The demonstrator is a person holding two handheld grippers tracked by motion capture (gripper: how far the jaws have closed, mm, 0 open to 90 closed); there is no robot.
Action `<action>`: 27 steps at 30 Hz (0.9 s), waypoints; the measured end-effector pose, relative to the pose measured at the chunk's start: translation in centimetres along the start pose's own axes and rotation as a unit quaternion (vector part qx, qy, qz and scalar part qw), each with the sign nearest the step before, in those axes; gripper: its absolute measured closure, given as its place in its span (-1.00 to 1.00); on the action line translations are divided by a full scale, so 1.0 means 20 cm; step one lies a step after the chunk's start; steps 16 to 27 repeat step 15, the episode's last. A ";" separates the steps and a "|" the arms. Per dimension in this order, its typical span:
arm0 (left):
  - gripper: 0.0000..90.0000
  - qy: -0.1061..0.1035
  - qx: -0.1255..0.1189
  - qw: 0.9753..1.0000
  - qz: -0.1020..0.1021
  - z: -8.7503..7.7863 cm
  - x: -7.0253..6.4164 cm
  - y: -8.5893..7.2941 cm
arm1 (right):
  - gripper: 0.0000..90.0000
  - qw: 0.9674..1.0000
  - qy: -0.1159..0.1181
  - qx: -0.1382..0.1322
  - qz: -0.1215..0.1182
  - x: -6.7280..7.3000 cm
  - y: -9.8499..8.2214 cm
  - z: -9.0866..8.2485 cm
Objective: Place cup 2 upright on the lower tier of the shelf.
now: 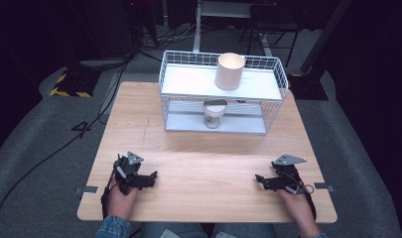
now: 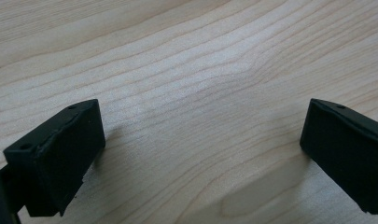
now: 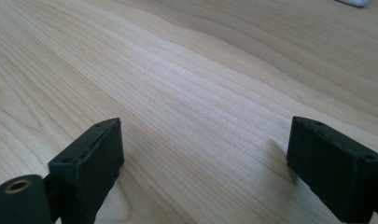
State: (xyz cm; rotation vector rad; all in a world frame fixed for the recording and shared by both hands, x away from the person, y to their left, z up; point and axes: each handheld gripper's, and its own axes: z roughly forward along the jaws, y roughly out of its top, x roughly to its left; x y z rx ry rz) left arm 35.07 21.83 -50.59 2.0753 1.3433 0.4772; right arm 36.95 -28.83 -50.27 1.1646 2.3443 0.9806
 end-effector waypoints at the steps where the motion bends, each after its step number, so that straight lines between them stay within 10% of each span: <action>1: -0.99 0.000 0.000 1.000 0.000 0.00 0.00 0.00 | -0.79 1.000 -0.001 -0.003 0.001 0.00 0.00 0.00; 27: -0.99 -0.002 0.000 1.000 -0.001 0.00 0.00 0.00 | -1.00 1.000 -0.006 0.003 0.001 0.00 -0.01 0.01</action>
